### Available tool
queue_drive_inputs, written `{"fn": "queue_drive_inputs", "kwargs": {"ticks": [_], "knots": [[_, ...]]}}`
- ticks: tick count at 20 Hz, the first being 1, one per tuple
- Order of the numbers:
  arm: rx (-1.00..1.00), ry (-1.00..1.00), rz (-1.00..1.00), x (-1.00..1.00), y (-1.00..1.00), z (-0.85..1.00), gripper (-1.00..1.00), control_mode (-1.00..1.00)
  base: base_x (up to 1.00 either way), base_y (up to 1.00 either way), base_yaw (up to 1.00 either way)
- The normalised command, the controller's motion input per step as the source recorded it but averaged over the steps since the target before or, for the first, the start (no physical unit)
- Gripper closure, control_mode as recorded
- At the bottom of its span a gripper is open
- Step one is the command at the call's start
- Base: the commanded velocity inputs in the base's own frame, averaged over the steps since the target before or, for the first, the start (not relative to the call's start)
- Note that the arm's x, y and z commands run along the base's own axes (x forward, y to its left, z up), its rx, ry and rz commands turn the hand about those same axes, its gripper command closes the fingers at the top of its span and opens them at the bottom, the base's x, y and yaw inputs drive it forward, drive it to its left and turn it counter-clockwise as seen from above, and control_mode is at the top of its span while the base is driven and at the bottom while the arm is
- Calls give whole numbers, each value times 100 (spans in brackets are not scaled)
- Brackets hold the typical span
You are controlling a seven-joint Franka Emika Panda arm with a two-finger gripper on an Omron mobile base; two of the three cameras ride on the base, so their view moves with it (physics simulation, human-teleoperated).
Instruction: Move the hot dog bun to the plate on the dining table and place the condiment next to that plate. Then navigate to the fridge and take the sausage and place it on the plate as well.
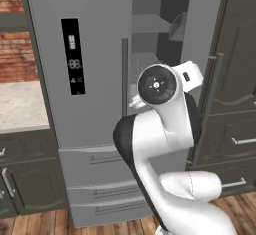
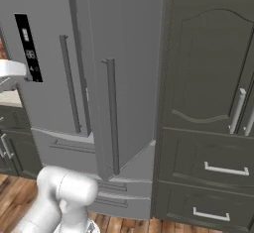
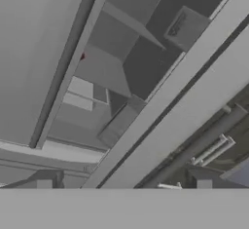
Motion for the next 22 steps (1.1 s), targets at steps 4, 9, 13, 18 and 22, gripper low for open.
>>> {"fn": "queue_drive_inputs", "kwargs": {"ticks": [4,9,13,18,22], "knots": [[-18,8,-28,98,0,-11,-100,-100,0,0,0],[-11,4,-29,87,-13,-23,-100,-100,0,0,0],[-4,0,-15,70,-39,-41,-100,-100,0,0,0],[0,0,-4,64,-46,-26,-100,-100,0,0,0],[0,0,-3,53,-37,-11,-100,-100,0,0,0]]}}
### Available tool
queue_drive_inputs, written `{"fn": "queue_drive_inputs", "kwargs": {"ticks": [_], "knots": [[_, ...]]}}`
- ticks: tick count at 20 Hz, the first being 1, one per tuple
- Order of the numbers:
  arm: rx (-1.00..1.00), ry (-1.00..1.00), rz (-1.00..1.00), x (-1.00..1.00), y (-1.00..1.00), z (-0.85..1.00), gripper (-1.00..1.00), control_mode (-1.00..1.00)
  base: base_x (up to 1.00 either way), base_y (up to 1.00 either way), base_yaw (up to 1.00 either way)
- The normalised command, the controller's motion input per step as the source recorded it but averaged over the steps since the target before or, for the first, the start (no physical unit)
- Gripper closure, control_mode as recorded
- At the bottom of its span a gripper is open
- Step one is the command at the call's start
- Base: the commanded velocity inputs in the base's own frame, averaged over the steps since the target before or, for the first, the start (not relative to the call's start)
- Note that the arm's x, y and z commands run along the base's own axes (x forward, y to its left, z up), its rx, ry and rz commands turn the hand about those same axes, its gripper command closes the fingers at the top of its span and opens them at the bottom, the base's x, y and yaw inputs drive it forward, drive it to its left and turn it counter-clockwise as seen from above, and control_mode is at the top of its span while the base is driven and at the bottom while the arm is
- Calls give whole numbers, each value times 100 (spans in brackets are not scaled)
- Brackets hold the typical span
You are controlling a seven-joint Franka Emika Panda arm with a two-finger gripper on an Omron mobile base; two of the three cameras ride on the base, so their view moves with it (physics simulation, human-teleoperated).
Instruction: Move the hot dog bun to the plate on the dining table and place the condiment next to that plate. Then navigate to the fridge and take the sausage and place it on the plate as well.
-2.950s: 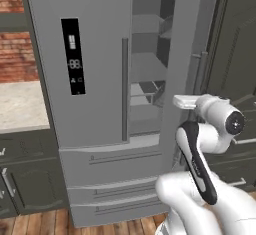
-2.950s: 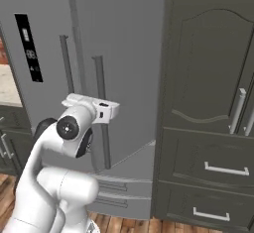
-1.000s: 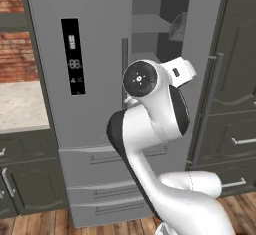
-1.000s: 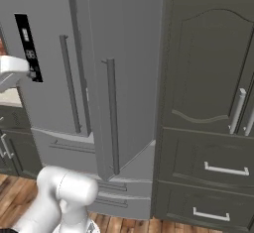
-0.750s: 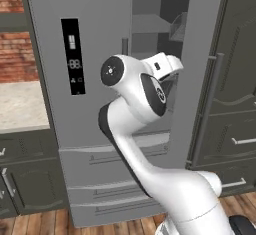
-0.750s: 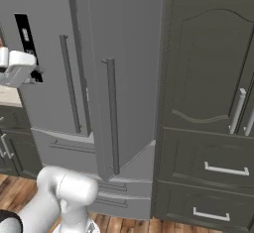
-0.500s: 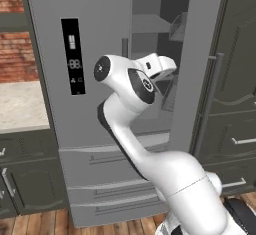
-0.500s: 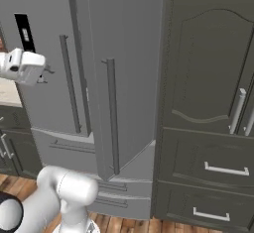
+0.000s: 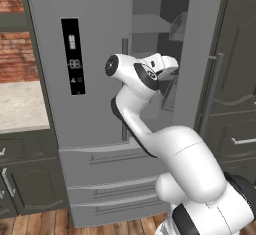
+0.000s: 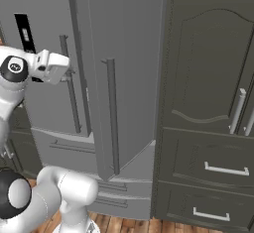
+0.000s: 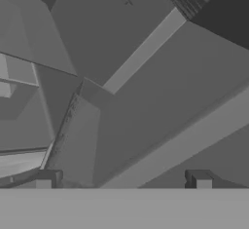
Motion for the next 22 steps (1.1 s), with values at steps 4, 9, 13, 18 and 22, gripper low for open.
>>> {"fn": "queue_drive_inputs", "kwargs": {"ticks": [4,9,13,18,22], "knots": [[-1,-4,-3,31,-44,-12,-100,-100,0,0,0],[-4,-4,-6,11,-50,-3,-100,-100,0,0,0],[-7,-1,-10,0,-51,0,-100,-100,0,0,0],[-7,-6,-10,-15,-63,0,-100,-100,0,0,0],[-4,-6,-13,-50,-91,0,-100,-100,0,0,0]]}}
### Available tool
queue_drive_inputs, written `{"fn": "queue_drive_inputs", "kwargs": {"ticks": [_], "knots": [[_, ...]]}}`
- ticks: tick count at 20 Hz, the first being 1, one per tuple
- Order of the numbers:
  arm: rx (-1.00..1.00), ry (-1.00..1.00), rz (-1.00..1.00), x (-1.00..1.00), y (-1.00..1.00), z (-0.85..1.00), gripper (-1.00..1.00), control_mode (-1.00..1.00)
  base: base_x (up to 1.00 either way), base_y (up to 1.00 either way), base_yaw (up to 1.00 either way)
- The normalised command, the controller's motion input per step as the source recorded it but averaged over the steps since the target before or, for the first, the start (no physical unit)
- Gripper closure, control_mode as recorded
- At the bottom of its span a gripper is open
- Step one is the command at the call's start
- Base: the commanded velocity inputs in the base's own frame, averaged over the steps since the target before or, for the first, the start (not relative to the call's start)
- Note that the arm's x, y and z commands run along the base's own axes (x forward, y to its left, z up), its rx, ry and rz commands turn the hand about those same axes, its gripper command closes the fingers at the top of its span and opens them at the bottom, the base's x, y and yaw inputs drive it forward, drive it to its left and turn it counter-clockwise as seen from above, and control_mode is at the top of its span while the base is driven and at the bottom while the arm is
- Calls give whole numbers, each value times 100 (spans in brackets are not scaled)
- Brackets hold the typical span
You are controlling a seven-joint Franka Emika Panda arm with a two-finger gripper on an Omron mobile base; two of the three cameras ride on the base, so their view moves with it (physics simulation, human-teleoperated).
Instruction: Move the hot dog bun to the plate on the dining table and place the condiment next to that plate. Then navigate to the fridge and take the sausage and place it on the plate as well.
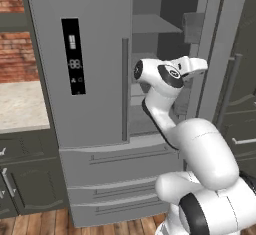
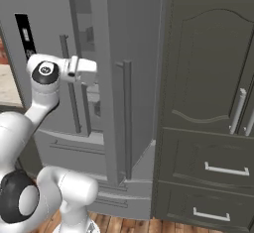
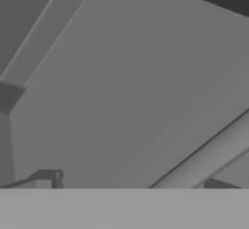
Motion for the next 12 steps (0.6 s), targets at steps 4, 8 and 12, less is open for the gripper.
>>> {"fn": "queue_drive_inputs", "kwargs": {"ticks": [4,8,12], "knots": [[0,-13,-5,-82,-100,0,-100,-100,0,0,0],[0,-19,0,-91,-100,0,-100,-100,0,0,0],[0,-21,0,-85,-99,3,-100,-100,0,0,0]]}}
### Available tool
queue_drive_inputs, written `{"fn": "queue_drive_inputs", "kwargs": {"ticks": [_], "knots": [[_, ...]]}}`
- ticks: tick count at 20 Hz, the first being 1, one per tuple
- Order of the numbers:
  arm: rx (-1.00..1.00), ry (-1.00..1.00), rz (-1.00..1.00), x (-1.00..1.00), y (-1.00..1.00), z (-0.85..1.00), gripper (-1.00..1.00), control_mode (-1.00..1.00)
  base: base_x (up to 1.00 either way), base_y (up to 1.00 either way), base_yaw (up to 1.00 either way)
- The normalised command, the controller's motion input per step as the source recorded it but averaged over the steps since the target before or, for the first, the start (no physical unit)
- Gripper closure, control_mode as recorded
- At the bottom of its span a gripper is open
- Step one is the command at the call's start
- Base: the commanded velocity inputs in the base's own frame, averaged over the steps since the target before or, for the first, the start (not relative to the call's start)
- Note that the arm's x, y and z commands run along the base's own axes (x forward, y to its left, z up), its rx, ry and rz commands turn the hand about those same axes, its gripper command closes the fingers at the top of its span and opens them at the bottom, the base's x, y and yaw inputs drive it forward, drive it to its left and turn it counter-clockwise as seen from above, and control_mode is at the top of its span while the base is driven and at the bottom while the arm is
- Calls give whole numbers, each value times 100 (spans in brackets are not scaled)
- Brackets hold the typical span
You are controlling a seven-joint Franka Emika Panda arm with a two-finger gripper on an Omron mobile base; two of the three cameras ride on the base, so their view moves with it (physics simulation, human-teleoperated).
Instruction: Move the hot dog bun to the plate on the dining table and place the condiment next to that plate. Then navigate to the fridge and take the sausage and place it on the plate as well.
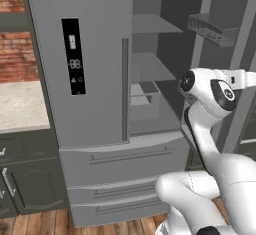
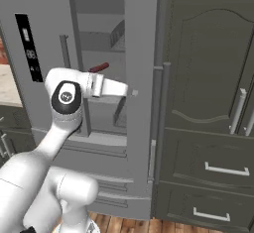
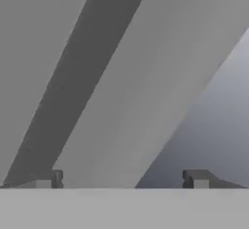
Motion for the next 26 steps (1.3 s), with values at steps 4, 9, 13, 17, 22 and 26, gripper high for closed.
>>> {"fn": "queue_drive_inputs", "kwargs": {"ticks": [4,9,13,17,22,26], "knots": [[3,-20,4,-100,-6,0,-100,-100,0,0,0],[0,-5,10,-100,89,15,-100,-100,0,0,0],[0,0,12,-97,100,49,-100,-100,0,0,0],[6,0,16,-71,100,57,-100,-100,0,0,0],[18,1,21,-48,82,9,-100,-100,0,0,0],[35,12,23,-3,49,-2,-100,-100,0,0,0]]}}
